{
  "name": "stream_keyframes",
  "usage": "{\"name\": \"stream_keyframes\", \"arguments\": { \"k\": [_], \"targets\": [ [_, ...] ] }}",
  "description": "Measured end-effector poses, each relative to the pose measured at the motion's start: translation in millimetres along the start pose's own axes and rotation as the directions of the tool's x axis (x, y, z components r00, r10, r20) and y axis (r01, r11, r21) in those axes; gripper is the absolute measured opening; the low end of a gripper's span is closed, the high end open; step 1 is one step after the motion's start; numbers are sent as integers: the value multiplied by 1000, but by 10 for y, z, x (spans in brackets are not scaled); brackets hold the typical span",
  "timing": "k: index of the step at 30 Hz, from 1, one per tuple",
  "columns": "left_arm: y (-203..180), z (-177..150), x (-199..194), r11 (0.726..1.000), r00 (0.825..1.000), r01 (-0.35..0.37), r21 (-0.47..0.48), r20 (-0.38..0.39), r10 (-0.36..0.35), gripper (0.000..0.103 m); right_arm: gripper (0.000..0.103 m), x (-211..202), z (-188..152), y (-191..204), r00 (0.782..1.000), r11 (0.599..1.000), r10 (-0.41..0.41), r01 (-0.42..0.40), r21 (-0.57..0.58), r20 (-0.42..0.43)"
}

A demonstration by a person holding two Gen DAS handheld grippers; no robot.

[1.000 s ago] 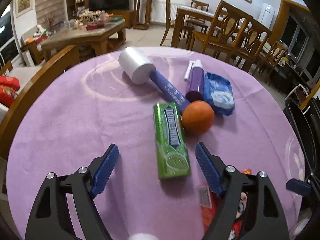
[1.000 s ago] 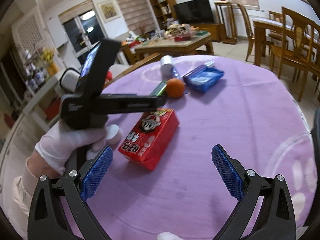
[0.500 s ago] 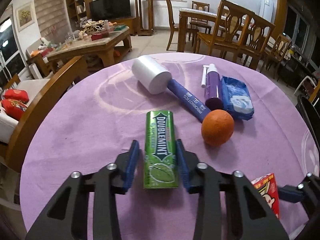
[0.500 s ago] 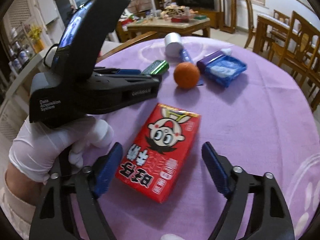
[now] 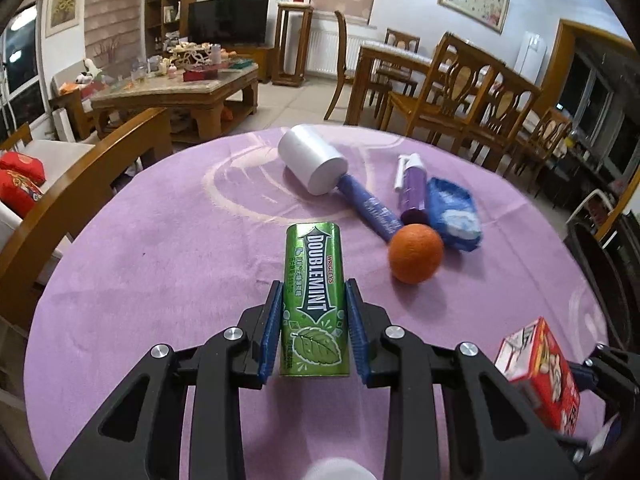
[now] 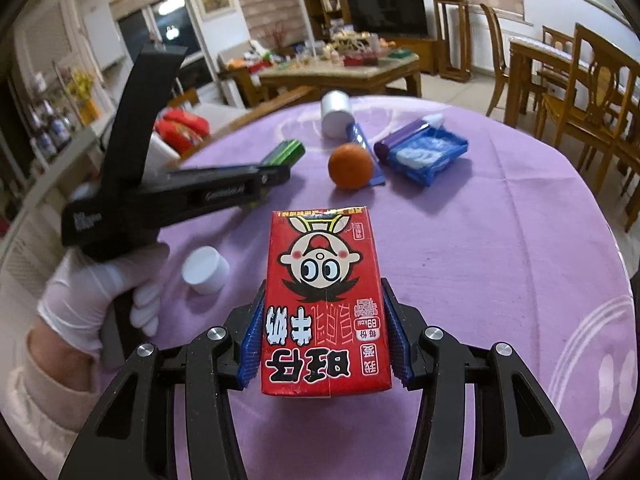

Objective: Collect trash
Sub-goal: 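Grasp the green Doublemint tube with the left tool while the right tool grasps the red carton, then carry the green tube and red carton over the black bin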

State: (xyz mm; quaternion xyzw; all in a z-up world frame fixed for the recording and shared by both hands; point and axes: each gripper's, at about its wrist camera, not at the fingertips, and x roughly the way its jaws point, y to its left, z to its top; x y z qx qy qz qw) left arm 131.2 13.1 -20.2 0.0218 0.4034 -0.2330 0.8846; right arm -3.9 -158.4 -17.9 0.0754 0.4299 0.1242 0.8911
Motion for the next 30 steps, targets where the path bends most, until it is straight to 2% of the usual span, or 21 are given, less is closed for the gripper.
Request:
{"name": "stream_keyframes", "arguments": {
  "k": [3, 8, 15, 19, 25, 30],
  "targets": [
    [-97, -45, -194, 1000, 998, 27, 5, 51, -27, 30, 51, -223, -72, -88, 998, 999, 45, -46, 21, 50],
    [-355, -127, -495, 994, 985, 105, 33, 136, -108, 30, 51, -600, -129, -255, 989, 997, 54, -62, 55, 136],
    [-984, -113, -810, 969, 945, 222, 107, 220, -241, 30, 51, -1253, -228, -745, 961, 987, 12, -56, 153, 278],
    [-1428, -101, -812, 950, 928, 264, 166, 223, -297, 30, 51, -1648, -322, -1126, 933, 972, -38, -48, 228, 357],
    [-2202, -139, -595, 908, 903, 346, 236, 178, -390, 30, 51, -2204, -538, -1839, 876, 934, -144, -33, 355, 461],
    [-2747, -200, -430, 872, 881, 406, 275, 135, -453, 30, 51, -2494, -836, -2433, 848, 889, -239, -5, 459, 473]
  ]
}}
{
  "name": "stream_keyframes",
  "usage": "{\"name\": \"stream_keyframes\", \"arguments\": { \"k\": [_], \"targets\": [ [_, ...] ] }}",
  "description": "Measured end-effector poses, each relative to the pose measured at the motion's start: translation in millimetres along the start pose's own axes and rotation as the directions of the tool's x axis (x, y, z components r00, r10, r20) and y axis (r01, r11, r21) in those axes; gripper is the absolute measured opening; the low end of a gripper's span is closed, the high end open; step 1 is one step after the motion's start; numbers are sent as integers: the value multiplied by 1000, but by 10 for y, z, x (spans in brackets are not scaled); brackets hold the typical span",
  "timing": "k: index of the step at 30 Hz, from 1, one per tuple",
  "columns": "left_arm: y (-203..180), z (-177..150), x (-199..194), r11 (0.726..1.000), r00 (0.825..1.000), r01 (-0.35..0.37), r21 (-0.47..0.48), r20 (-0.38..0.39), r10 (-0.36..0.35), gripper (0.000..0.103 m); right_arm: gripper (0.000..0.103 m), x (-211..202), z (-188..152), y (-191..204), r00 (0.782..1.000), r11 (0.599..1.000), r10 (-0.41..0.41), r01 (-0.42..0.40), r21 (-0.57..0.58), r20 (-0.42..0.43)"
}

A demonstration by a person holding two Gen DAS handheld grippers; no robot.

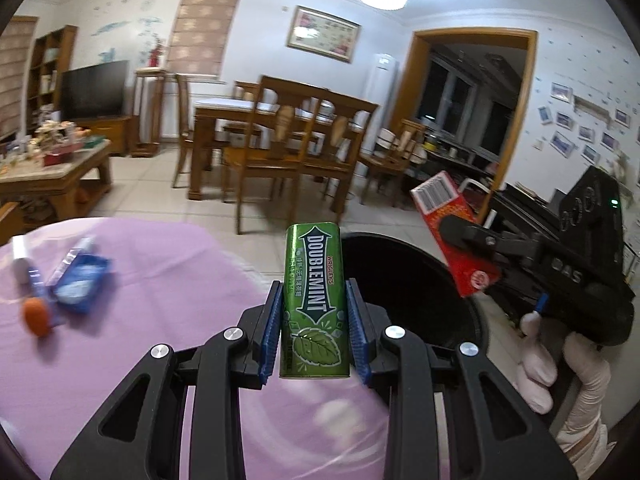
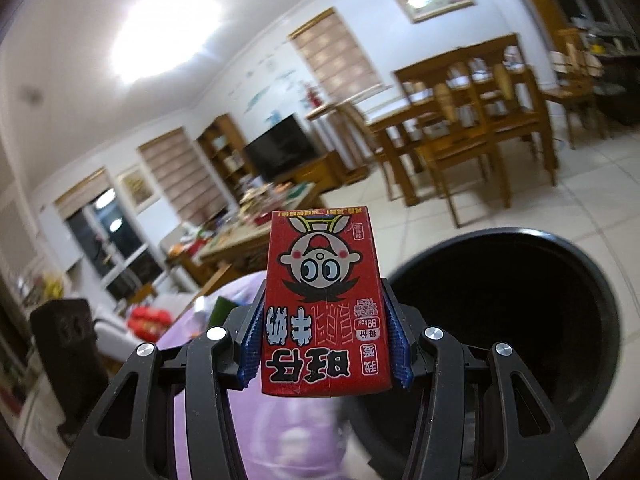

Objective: Collect trash
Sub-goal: 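Carry the green tube and red carton over the black bin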

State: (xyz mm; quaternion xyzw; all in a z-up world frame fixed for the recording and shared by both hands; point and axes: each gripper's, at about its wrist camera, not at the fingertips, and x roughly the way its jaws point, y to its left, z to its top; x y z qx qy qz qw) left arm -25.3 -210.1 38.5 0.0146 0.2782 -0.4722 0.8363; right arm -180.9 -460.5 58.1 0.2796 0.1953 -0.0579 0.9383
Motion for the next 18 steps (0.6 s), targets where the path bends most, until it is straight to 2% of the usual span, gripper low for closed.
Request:
{"name": "stream_keyframes", "arguments": {
  "k": [8, 18],
  "targets": [
    [-507, 28, 576, 995, 994, 96, 21, -45, -95, 30, 51, -225, 122, -789, 996, 994, -67, 62, 90, 63],
    [-808, -101, 1121, 990, 978, 143, 9, -157, -140, 31, 51, -147, 73, -1292, 993, 983, -102, 91, 162, 57]
  ]
}}
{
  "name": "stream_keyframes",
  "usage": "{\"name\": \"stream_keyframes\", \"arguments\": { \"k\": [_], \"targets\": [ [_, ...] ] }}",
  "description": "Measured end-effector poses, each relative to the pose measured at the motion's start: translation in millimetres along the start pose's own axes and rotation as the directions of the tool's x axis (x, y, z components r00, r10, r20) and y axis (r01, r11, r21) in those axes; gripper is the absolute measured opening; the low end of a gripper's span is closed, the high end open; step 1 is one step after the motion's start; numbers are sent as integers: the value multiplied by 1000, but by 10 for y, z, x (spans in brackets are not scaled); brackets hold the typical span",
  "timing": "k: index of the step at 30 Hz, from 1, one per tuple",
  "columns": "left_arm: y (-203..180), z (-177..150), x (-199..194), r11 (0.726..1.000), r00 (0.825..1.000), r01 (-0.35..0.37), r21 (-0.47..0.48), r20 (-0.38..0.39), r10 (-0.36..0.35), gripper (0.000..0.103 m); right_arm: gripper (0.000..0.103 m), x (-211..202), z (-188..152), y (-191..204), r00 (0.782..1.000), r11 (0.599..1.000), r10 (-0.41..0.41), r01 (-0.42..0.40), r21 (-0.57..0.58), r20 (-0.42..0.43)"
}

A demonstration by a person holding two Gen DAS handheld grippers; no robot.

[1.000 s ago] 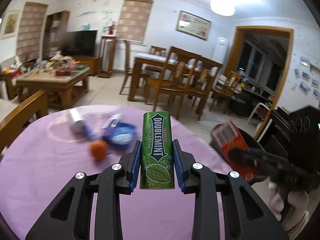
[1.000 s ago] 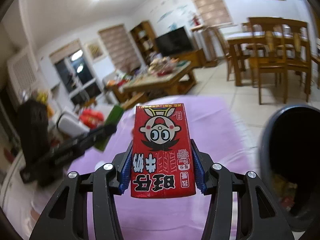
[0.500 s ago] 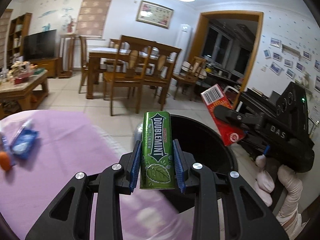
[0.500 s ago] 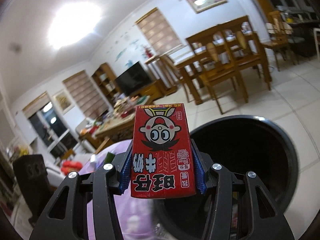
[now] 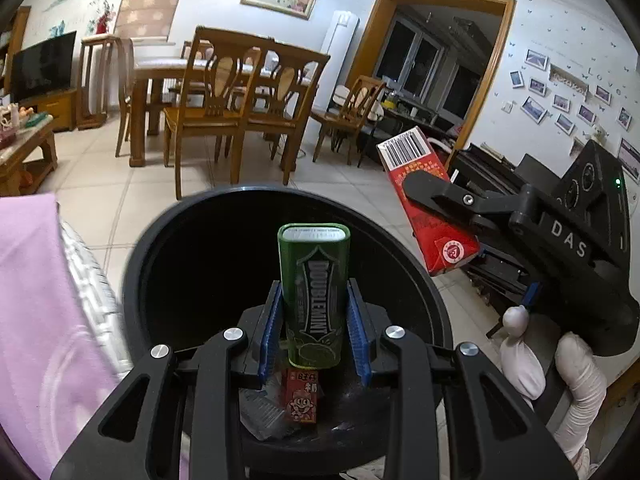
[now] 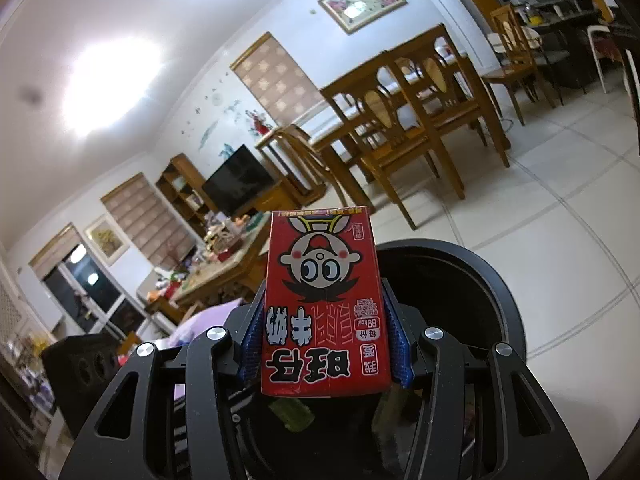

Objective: Collect trash
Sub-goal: 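Carry the green tube and red carton over the black bin, then open the left tool to drop the tube while the right tool drops the carton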

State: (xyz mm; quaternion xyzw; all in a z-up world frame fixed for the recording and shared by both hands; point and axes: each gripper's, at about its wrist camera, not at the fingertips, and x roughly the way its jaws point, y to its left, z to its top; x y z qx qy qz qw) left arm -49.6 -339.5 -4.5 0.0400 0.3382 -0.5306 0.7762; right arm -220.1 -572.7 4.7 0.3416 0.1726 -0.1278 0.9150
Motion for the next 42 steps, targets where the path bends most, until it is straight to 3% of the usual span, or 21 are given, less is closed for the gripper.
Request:
{"name": "stream_keyframes", "arguments": {
  "k": [12, 25, 42],
  "targets": [
    [-80, -21, 99, 998, 998, -46, 50, -33, 47, 31, 51, 292, -135, -140, 998, 999, -15, 17, 32, -58],
    [-253, -119, 100, 982, 993, -120, 145, 4, 120, 31, 51, 432, -158, -68, 997, 1000, -15, 16, 17, -80],
    [-281, -141, 82, 982, 994, -112, 151, 20, 110, 31, 51, 625, -277, -70, 993, 999, -45, 45, -10, -110]
  ]
}}
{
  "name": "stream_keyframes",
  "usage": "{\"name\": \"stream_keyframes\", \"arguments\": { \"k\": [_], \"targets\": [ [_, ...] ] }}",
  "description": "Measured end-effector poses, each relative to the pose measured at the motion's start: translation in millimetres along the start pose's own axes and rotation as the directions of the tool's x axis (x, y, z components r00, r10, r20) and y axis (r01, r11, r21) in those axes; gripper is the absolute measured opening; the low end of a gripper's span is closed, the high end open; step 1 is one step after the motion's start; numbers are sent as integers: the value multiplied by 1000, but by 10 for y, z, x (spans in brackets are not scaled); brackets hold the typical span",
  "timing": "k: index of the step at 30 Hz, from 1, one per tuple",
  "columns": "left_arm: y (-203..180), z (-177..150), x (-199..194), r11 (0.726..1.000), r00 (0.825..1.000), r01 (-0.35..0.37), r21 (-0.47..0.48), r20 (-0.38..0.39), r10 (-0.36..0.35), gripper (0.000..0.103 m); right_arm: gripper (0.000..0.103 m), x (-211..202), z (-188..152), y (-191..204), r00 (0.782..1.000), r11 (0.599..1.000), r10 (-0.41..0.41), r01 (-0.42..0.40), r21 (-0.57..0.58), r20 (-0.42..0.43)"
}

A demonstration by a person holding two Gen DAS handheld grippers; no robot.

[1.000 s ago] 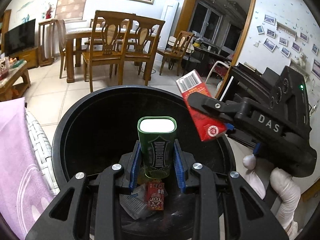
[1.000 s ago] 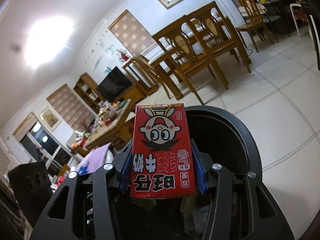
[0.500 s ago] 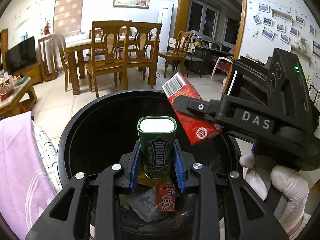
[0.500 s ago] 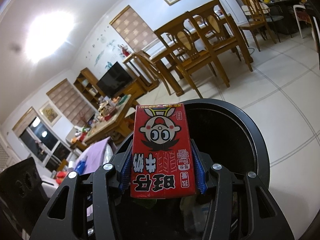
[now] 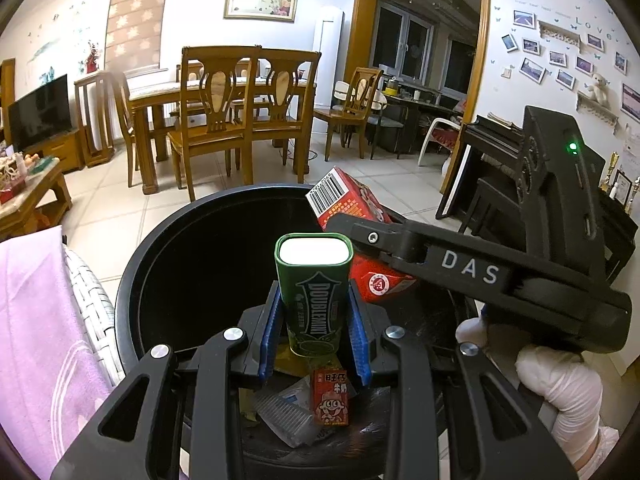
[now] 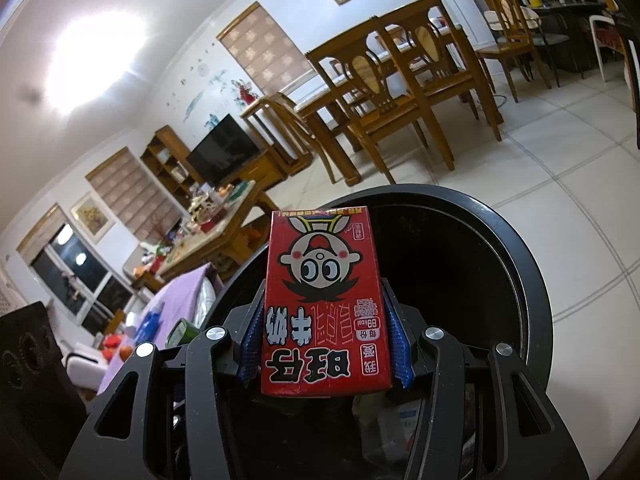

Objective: Collect trash
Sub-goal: 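Open the left tool to drop the tube while the right tool drops the carton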

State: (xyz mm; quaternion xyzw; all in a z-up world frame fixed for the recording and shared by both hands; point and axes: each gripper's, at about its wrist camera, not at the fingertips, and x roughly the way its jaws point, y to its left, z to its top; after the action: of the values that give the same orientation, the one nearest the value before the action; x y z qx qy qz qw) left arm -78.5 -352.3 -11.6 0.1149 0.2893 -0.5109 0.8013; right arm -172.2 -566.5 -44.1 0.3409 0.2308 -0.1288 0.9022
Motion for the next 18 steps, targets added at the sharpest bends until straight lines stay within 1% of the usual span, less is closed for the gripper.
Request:
{"name": "stream_keyframes", "arguments": {
  "k": [9, 15, 17, 18],
  "targets": [
    [-30, -12, -13, 1000, 1000, 1, 2, -1, -1, 31, 52, 46, -2, 15, 1000, 1000, -6, 6, -10, -6],
    [-46, -10, -22, 1000, 1000, -7, 8, -5, 7, 32, 52, 57, -3, -37, 1000, 1000, -5, 5, 7, 0],
    [-57, -13, -13, 1000, 1000, -6, 11, -11, 7, 32, 58, 47, 2, -66, 1000, 1000, -2, 2, 17, 4],
    [-40, -11, -11, 1000, 1000, -8, 12, -13, 8, 32, 63, 15, -9, -81, 1000, 1000, -2, 2, 22, 9]
  ]
}}
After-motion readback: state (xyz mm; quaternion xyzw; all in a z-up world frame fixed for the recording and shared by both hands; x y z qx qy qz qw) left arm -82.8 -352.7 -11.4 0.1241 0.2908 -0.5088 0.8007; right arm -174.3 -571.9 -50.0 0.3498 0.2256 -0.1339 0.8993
